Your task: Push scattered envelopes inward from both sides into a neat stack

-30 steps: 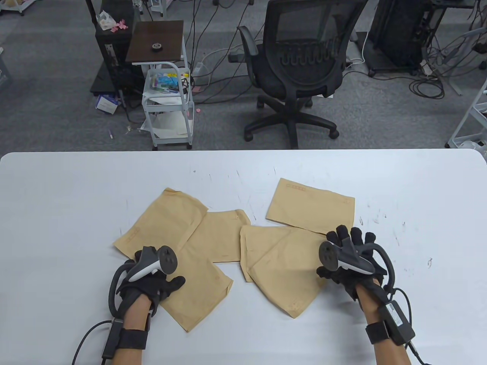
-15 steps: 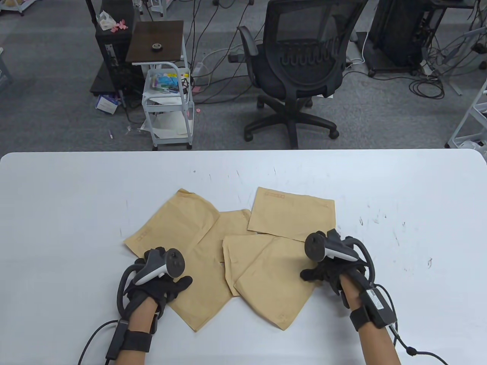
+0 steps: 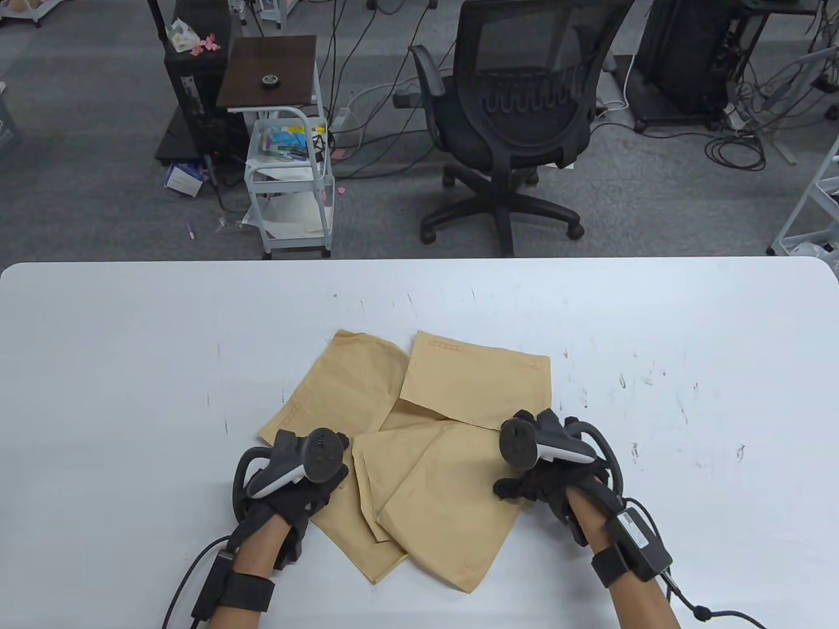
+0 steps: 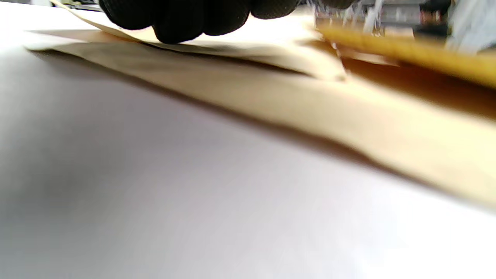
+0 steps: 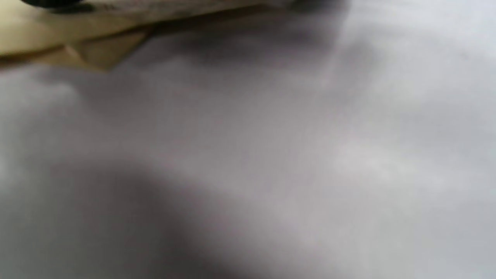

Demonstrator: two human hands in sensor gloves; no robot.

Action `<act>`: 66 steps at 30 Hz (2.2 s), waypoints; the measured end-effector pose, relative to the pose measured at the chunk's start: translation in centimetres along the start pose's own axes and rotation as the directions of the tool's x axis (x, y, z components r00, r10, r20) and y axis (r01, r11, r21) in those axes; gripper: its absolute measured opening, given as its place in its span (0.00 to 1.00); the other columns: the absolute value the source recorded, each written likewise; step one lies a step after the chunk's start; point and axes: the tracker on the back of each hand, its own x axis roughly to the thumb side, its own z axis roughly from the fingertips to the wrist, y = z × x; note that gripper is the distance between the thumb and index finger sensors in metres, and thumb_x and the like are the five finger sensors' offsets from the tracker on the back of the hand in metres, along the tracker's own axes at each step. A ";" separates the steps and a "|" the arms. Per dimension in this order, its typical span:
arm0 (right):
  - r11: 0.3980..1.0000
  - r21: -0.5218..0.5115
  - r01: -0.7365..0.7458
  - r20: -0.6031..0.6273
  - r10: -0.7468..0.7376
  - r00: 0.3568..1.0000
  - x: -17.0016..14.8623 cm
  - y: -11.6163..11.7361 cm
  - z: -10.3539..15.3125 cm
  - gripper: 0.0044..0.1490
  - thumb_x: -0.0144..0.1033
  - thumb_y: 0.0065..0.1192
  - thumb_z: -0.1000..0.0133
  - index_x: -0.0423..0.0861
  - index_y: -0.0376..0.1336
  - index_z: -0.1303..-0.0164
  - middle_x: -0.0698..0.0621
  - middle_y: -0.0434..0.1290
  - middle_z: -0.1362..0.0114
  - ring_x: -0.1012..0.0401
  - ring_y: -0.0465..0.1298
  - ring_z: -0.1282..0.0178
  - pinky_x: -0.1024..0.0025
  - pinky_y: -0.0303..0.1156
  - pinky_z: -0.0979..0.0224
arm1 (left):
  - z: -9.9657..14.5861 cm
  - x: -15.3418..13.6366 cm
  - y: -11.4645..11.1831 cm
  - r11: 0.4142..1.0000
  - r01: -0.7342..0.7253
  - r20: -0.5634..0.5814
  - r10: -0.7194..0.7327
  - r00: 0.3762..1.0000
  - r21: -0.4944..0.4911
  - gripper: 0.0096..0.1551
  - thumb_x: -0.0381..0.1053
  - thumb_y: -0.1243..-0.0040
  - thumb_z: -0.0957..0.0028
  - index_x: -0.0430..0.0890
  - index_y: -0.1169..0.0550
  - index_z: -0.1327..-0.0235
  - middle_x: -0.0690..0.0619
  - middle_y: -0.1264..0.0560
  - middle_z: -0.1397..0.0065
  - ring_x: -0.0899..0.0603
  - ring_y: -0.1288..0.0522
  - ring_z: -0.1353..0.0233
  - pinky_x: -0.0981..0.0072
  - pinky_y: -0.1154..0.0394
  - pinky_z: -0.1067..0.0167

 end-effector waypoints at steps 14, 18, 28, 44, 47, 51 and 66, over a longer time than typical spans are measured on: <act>0.997 0.008 -0.074 0.104 0.073 0.992 3.2 1.3 -0.7 0.64 0.65 0.46 0.52 0.39 0.28 0.21 0.37 0.30 0.14 0.28 0.35 0.20 0.21 0.35 0.30 | -0.6 -1.5 -2.3 0.961 0.041 0.026 -0.035 0.999 -0.272 0.45 0.63 0.57 0.47 0.54 0.58 0.21 0.47 0.65 0.17 0.36 0.64 0.18 0.41 0.58 0.22; 0.998 -0.010 -0.058 0.131 0.059 0.990 4.3 1.6 -0.9 0.64 0.64 0.45 0.52 0.38 0.27 0.21 0.35 0.29 0.15 0.26 0.34 0.21 0.21 0.35 0.30 | -0.7 -0.4 -2.7 0.956 0.054 0.067 -0.036 0.997 -0.288 0.46 0.64 0.56 0.47 0.55 0.59 0.22 0.48 0.65 0.17 0.37 0.65 0.18 0.41 0.59 0.21; 0.997 -0.032 -0.077 0.155 0.081 0.985 5.1 1.1 -0.8 0.64 0.64 0.44 0.52 0.37 0.28 0.21 0.33 0.30 0.15 0.27 0.35 0.21 0.21 0.34 0.30 | -0.4 0.0 -1.2 0.985 -0.070 0.150 0.094 0.984 -0.160 0.38 0.57 0.53 0.46 0.55 0.47 0.22 0.51 0.55 0.16 0.38 0.55 0.17 0.45 0.50 0.21; 0.995 0.003 -0.096 0.155 0.094 0.983 5.1 1.4 -1.0 0.61 0.62 0.47 0.49 0.42 0.28 0.20 0.29 0.29 0.16 0.25 0.36 0.21 0.19 0.34 0.31 | -0.2 -1.1 -2.5 0.927 0.112 -0.020 -0.127 0.992 -0.357 0.53 0.69 0.65 0.51 0.47 0.68 0.25 0.38 0.73 0.21 0.26 0.71 0.22 0.32 0.64 0.24; 0.994 -0.043 -0.096 0.163 0.102 0.981 5.1 0.9 -0.9 0.61 0.63 0.45 0.51 0.42 0.31 0.19 0.29 0.30 0.16 0.26 0.37 0.21 0.20 0.35 0.31 | 0.8 -1.7 0.0 0.956 0.072 -0.109 -0.107 0.988 -0.285 0.44 0.60 0.60 0.46 0.51 0.59 0.21 0.40 0.69 0.19 0.28 0.67 0.20 0.34 0.60 0.23; 0.993 -0.110 0.047 0.133 -0.032 0.991 3.4 -0.5 -0.4 0.60 0.63 0.45 0.50 0.39 0.34 0.18 0.27 0.33 0.15 0.25 0.38 0.21 0.19 0.35 0.31 | 3.6 0.0 4.6 0.985 0.165 -0.143 -0.157 0.977 0.047 0.47 0.61 0.60 0.46 0.46 0.59 0.20 0.36 0.64 0.18 0.25 0.63 0.19 0.30 0.56 0.24; 1.000 -0.004 -0.015 0.133 0.015 0.991 4.3 1.5 -1.2 0.62 0.62 0.47 0.50 0.40 0.29 0.20 0.33 0.30 0.15 0.28 0.35 0.21 0.20 0.35 0.31 | 1.8 8.9 -3.1 0.897 0.339 0.305 -0.251 0.919 -0.285 0.65 0.72 0.52 0.56 0.49 0.73 0.28 0.41 0.79 0.23 0.28 0.78 0.23 0.26 0.71 0.29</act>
